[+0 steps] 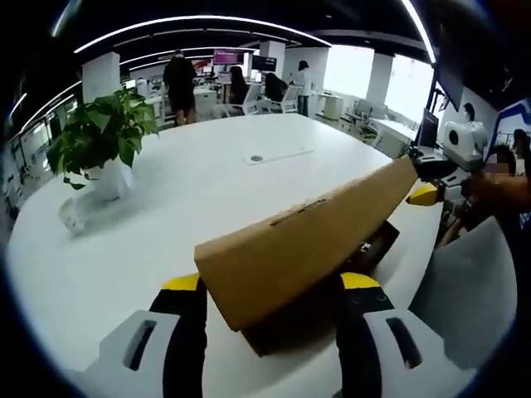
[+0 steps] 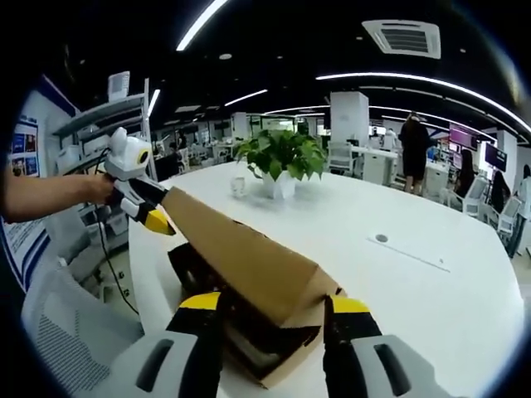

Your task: Operate the shoe box by opening the lid, removing the specified soft item, and placing it in the target area until the item is outside and the box remains undamaged.

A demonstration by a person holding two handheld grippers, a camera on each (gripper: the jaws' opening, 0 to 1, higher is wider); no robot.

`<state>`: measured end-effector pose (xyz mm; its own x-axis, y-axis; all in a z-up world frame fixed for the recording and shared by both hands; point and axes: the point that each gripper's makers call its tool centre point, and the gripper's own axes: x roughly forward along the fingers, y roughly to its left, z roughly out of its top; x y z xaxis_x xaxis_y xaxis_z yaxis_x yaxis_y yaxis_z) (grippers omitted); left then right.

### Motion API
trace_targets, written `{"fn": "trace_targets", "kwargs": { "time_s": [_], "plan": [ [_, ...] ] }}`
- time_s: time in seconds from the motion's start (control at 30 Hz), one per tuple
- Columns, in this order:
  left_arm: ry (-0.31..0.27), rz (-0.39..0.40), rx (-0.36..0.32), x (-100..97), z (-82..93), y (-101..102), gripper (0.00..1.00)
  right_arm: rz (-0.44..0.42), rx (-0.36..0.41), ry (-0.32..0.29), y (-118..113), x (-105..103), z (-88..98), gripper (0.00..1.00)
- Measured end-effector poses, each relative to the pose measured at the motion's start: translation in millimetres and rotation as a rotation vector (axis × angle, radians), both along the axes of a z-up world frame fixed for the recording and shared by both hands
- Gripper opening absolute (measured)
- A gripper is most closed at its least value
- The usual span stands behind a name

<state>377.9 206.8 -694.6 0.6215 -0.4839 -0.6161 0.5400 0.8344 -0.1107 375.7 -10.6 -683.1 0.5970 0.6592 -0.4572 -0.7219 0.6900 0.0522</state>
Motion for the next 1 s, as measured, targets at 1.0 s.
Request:
{"fn": "trace_targets", "kwargs": {
  "time_s": [1.0],
  "plan": [
    [-0.066,0.086,-0.008,38.2,20.8,16,0.38,-0.029,0.003,-0.044,-2,30,17.9,0.42]
  ]
}}
